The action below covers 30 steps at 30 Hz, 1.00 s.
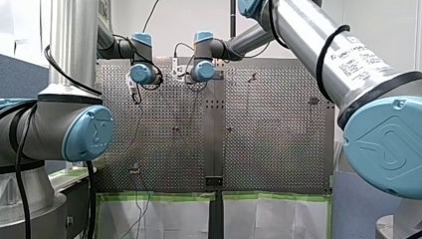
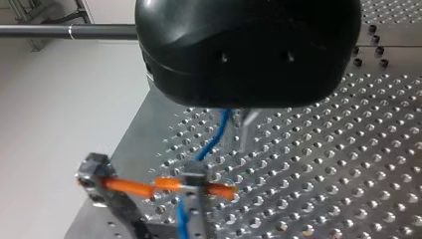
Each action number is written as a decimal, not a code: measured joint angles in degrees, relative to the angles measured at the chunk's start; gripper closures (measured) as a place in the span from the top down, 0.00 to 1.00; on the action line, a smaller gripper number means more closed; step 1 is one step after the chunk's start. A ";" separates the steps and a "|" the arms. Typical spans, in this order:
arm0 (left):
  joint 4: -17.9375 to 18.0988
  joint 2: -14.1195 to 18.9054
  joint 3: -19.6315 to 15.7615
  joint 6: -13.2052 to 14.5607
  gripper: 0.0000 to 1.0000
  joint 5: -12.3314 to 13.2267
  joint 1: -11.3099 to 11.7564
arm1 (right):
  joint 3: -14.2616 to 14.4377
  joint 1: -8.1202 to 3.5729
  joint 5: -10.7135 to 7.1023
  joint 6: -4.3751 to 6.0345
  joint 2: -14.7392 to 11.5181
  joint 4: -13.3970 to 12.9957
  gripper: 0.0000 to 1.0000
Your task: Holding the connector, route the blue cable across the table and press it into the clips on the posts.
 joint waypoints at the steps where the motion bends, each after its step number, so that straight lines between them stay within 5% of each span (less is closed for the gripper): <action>1: -0.03 -0.01 -0.18 -0.09 0.00 -0.06 -0.01 | 0.01 0.00 0.01 0.06 0.01 0.06 0.00; 20: 2.65 -0.16 -8.10 -0.76 0.00 -2.73 -1.54 | 4.58 0.01 0.17 0.54 0.20 0.27 0.00; 30: 5.07 -4.30 -12.76 0.52 0.00 -4.28 -2.73 | 9.80 -0.13 0.11 0.36 0.34 0.10 0.00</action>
